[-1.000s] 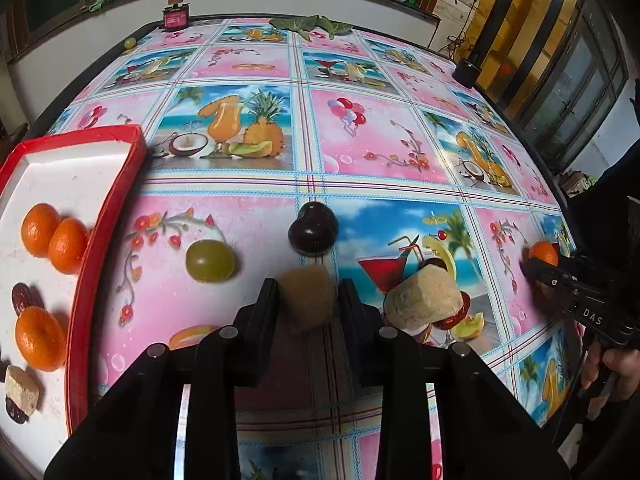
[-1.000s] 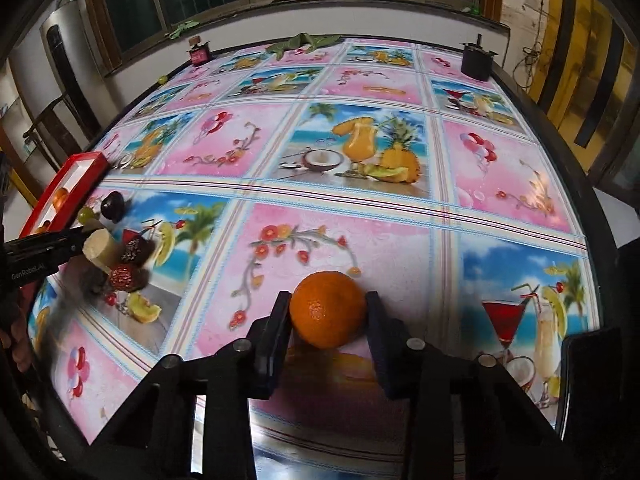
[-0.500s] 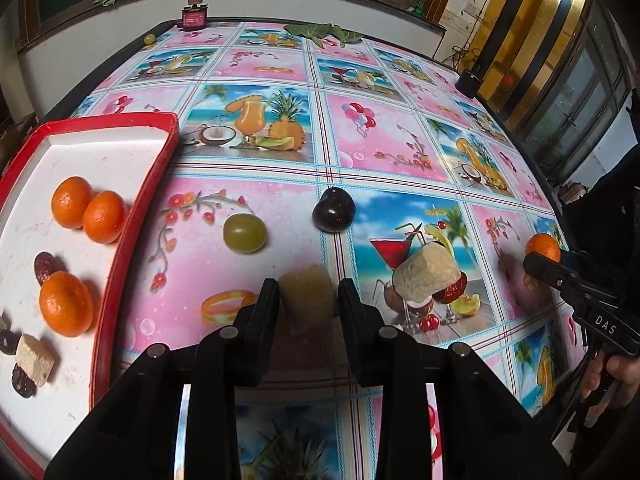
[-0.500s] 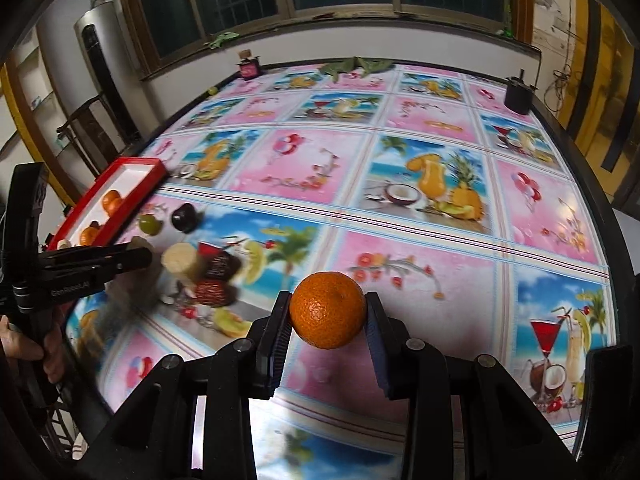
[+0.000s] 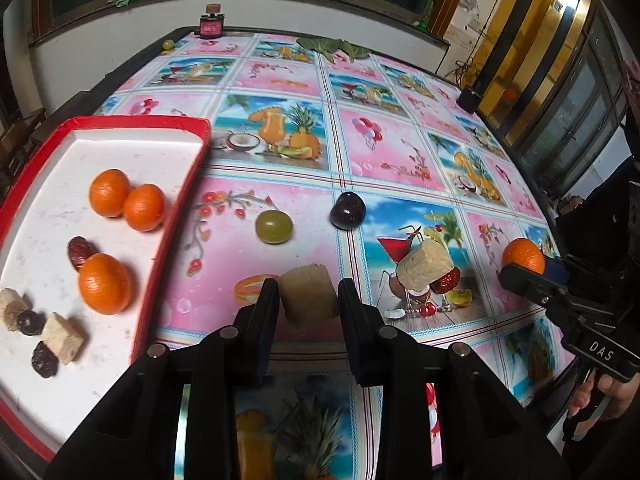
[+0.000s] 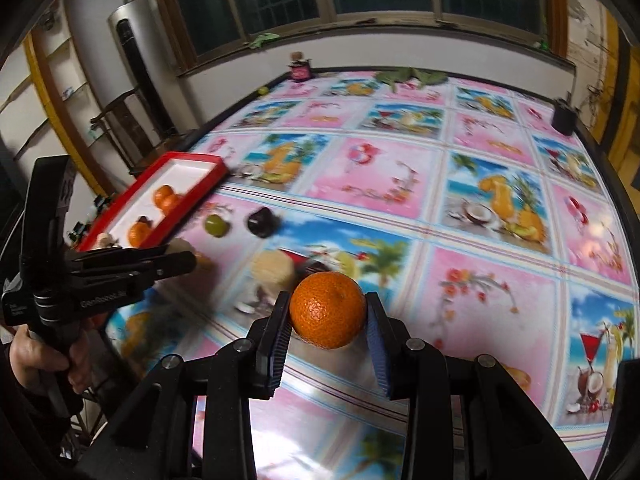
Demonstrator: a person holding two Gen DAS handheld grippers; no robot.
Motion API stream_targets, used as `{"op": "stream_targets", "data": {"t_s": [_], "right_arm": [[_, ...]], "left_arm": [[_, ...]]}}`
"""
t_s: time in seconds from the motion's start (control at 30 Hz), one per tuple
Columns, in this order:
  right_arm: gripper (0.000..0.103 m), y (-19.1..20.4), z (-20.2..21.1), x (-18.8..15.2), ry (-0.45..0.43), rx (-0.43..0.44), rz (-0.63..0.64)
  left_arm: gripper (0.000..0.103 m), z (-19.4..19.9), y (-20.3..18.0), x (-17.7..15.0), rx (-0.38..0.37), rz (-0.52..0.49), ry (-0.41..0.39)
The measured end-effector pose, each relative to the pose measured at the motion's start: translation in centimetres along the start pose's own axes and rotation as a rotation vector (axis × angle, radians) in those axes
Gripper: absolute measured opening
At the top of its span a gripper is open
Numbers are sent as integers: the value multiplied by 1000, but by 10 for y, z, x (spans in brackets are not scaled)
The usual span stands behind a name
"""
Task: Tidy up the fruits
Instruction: 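Carry the orange and beige cube over the red-rimmed tray with both tools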
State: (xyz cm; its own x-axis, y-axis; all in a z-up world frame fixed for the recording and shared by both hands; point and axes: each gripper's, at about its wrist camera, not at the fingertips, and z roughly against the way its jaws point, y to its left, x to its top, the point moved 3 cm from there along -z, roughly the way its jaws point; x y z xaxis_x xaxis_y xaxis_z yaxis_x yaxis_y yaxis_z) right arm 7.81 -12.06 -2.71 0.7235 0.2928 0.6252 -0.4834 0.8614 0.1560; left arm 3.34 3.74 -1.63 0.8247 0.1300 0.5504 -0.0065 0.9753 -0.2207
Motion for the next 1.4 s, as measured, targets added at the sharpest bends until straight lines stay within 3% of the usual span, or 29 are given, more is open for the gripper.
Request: {"op": "stream_targets", "data": {"t_s": [0.5, 1.4], "right_arm": [[36, 43, 0, 12, -18, 64, 74], [36, 62, -2, 23, -27, 84, 109]], "left_arm": [[28, 31, 22, 6, 33, 29, -53], [28, 52, 42, 7, 58, 51, -88]]}}
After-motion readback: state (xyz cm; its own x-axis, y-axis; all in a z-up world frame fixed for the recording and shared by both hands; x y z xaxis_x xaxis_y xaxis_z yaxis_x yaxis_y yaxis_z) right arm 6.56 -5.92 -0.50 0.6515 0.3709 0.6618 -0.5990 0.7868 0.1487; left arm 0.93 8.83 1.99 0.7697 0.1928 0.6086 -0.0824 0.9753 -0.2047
